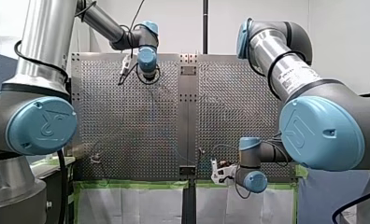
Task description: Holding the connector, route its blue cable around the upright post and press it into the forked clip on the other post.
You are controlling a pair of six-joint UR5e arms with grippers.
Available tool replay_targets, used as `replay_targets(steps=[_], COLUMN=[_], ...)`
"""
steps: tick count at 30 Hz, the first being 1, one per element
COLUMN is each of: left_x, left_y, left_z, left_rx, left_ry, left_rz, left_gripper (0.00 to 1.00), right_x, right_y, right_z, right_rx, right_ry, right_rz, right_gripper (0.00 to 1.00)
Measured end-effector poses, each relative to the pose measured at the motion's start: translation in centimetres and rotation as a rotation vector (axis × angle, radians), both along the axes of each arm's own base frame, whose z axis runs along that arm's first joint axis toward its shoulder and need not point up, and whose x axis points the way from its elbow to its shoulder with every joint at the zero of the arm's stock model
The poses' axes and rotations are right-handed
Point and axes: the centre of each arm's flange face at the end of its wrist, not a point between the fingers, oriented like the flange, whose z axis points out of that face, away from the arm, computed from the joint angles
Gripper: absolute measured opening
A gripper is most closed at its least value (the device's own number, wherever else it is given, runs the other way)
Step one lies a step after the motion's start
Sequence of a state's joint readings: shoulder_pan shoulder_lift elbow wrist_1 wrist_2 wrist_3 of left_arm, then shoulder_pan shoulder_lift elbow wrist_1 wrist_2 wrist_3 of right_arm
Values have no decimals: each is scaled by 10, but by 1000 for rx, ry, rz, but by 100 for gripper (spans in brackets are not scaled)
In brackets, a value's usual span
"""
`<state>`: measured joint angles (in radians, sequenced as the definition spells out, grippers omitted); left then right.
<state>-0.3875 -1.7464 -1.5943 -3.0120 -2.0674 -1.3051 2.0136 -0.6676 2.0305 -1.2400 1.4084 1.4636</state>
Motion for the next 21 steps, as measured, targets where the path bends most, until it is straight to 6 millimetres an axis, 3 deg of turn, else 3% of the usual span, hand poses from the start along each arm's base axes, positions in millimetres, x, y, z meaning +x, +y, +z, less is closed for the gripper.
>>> replay_targets(steps=[11, 21], left_x=[10, 23], left_y=[12, 3], left_z=[2, -5], left_rx=[5, 14], left_ry=[-18, -13], left_rz=[60, 58], left_gripper=[100, 100], right_x=[2, 4], right_y=[2, 4], right_z=[0, 0], right_rx=[-1, 3], right_ry=[3, 8], right_rz=[6, 11], right_gripper=[0, 0])
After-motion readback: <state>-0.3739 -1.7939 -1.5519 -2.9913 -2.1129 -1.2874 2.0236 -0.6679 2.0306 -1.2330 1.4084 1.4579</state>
